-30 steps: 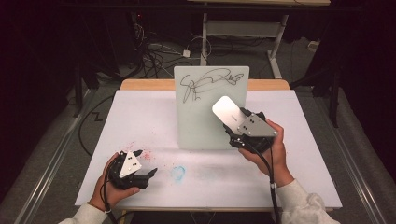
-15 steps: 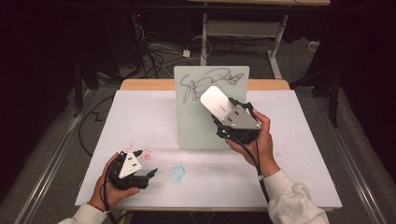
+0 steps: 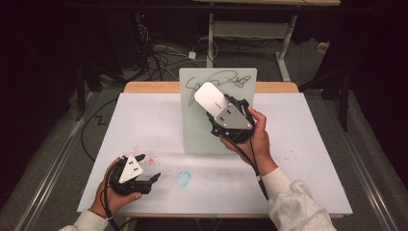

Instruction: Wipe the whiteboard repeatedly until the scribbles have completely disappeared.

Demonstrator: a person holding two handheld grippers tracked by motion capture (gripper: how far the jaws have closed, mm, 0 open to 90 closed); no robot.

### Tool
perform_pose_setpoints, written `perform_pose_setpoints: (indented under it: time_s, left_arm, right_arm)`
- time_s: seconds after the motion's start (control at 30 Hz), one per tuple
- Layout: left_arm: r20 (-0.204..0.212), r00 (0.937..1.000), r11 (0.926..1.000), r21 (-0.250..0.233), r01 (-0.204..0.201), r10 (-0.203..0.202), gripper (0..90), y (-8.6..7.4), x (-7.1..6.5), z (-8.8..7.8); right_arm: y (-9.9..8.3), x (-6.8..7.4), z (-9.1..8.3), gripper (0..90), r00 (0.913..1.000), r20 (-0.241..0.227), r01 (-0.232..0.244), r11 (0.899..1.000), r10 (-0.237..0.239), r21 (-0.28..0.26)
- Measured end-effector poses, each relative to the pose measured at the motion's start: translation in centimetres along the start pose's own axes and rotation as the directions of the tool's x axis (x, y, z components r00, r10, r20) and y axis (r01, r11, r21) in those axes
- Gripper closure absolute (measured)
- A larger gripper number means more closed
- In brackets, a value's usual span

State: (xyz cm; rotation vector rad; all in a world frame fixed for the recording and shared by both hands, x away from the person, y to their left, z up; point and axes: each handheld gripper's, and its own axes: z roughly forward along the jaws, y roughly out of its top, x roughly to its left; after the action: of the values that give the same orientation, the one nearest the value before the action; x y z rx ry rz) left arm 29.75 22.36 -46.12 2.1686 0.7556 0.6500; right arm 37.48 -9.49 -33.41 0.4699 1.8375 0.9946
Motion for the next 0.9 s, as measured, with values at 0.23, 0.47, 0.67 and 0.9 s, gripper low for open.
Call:
perform_pose_setpoints:
  time_s: [0.23, 0.47, 0.67, 0.9]
  left_arm:
    - [-0.013, 0.9999, 0.9999, -0.012, -0.004, 0.003, 19.8, 0.1, 0.0, -0.1]
    - [-0.027, 0.9996, 0.9996, -0.028, 0.001, -0.001, 20.3, 0.1, 0.1, -0.5]
    - [-0.027, 0.9996, 0.9994, -0.034, 0.002, -0.003, 20.3, 0.1, 0.1, -0.6]
    - [-0.031, 0.9995, 0.9992, -0.039, 0.005, -0.006, 20.3, -0.1, 0.3, -0.7]
  right_arm:
    - [0.3, -0.1, 0.4, 31.2, 1.0000, -0.003, 0.003, 1.000, -0.003, 0.000]
    - [1.2, 0.3, 1.3, 31.2, 0.9995, 0.021, 0.025, 1.000, -0.025, -0.006]
    - [1.9, 0.9, 2.1, 31.2, 0.9974, 0.056, 0.047, 0.999, -0.046, -0.011]
    - [2.1, 1.8, 3.2, 31.2, 0.9974, 0.054, 0.049, 0.999, -0.048, -0.002]
